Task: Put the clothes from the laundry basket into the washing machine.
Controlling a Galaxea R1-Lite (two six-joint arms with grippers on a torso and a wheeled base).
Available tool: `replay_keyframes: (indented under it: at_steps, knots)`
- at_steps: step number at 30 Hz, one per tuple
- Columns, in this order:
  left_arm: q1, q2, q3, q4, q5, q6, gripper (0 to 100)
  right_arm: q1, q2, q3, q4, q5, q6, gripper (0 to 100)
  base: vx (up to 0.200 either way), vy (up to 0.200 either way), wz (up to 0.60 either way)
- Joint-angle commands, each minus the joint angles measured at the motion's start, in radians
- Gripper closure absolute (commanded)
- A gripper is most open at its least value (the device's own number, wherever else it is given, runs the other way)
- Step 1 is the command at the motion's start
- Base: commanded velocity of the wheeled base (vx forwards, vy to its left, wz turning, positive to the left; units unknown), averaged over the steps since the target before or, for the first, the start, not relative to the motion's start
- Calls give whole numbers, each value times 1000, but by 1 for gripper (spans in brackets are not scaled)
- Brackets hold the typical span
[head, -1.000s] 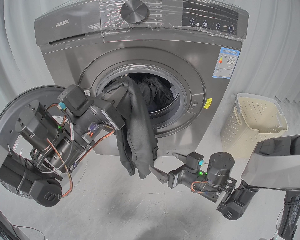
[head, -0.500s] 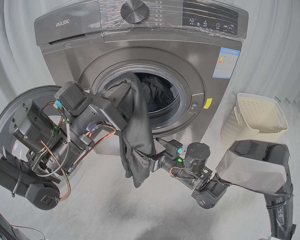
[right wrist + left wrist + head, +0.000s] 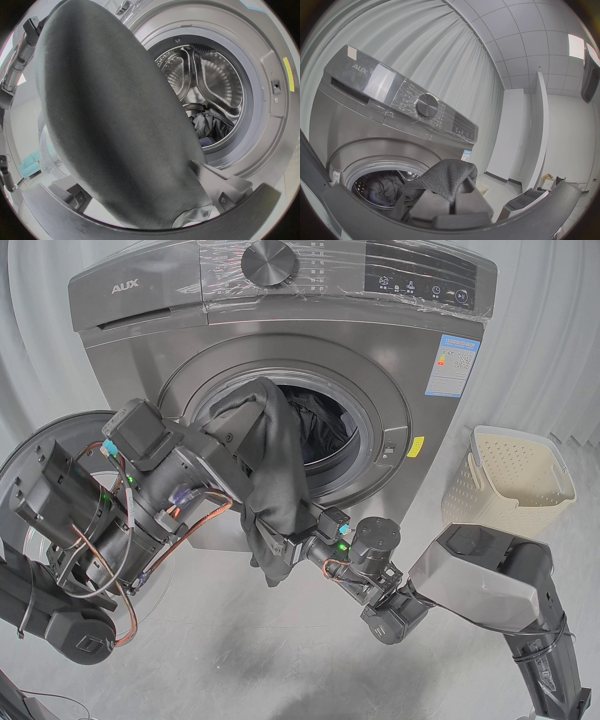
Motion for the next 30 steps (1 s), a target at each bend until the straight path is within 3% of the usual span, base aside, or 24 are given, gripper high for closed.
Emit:
replay_keyframes:
  at_steps: [1,3,4,12,18,26,30]
  knots:
    - [-7,-22,-2,1,-1,-1,100,-11,52,-49,1,-2,2,0,0,0,0]
    - [-8,-22,0,1,-1,-2,100,-10,56,-51,1,-3,3,0,0,0,0]
    - [-7,-22,0,1,-1,-2,100,-8,56,-52,0,-5,5,100,0,0,0]
    - [41,-8,0,7,2,-5,100,-48,0,-28,-13,-33,13,100,0,0,0]
    - [148,52,12,13,-1,-4,100,-105,-152,135,-28,-33,16,100,0,0,0]
    - [159,127,107,14,-6,1,100,-114,-269,216,-34,-34,16,100,0,0,0]
    - [170,190,160,1,-40,1,100,-103,-296,216,-34,-36,19,100,0,0,0]
